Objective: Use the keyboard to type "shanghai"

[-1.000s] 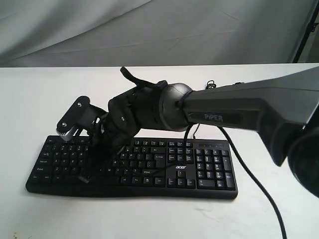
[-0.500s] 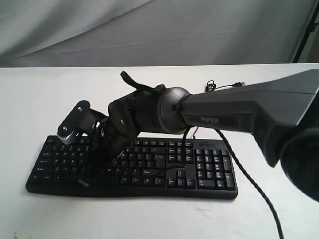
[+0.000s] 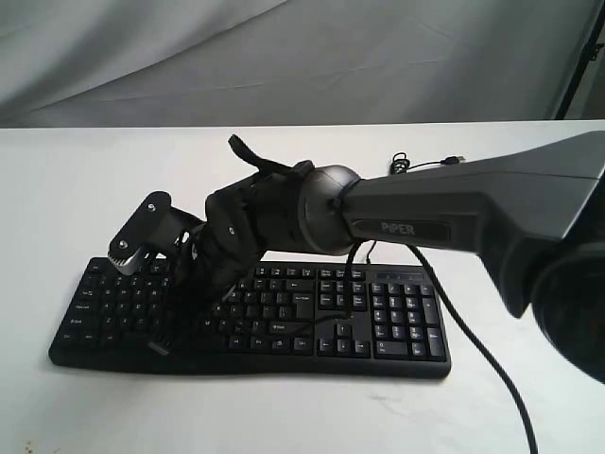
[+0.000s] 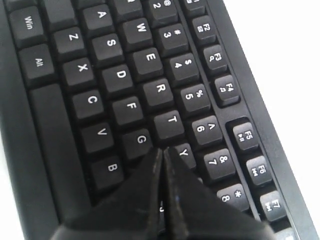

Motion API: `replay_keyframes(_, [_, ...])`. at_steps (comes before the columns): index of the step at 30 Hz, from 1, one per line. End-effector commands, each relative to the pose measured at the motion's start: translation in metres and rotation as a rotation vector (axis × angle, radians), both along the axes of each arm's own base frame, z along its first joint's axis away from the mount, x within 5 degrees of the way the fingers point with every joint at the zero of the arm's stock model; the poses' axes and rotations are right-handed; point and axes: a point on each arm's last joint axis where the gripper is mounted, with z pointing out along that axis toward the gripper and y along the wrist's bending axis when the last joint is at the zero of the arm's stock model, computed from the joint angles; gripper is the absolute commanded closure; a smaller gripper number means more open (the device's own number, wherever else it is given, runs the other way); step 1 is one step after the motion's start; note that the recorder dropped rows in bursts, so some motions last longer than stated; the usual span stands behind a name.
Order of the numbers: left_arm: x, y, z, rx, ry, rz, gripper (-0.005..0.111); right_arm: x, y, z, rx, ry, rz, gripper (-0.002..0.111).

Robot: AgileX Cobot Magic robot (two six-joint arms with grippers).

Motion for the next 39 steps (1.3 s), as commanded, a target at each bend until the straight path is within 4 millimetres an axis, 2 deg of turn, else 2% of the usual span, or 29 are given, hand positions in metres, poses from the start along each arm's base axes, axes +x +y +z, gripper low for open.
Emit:
replay_keyframes(1, [0.0,0.0,0.0,-0.004,-0.006,-0.007,0.107,0.001,-0.002,0.0,-0.001,0.005,-0.005,0.108])
replay_keyframes(8, [0.0,0.0,0.0,-0.004,-0.006,-0.007,0.107,0.001,-0.002,0.0,-0.005,0.008,-0.005,0.108])
replay_keyframes(13, [0.0,0.0,0.0,-0.004,-0.006,-0.007,0.107,0.001,-0.002,-0.013,-0.023,0.025,-0.009,0.108])
replay_keyframes(20, [0.0,0.0,0.0,-0.004,-0.006,-0.007,0.107,0.004,0.004,0.012,0.015,-0.018,0.015,0.108])
replay_keyframes(25, [0.0,0.0,0.0,-0.004,-0.006,-0.007,0.107,-0.002,0.033,0.037,0.08,-0.118,0.109,0.108])
replay_keyframes(30, [0.0,0.0,0.0,-0.004,-0.006,-0.007,0.107,0.003,0.076,0.02,0.035,-0.066,0.192,0.108])
replay_keyframes(31, [0.0,0.0,0.0,-0.004,-0.006,-0.007,0.107,0.004,0.081,0.022,0.041,-0.064,0.201,0.108])
replay_keyframes(35, [0.0,0.0,0.0,-0.004,-0.006,-0.007,0.107,0.005,0.091,0.016,0.027,-0.04,0.239,0.108])
replay_keyframes(39, [0.0,0.0,0.0,-0.004,-0.006,-0.007,0.107,0.004,0.093,0.014,0.036,-0.026,0.248,0.108])
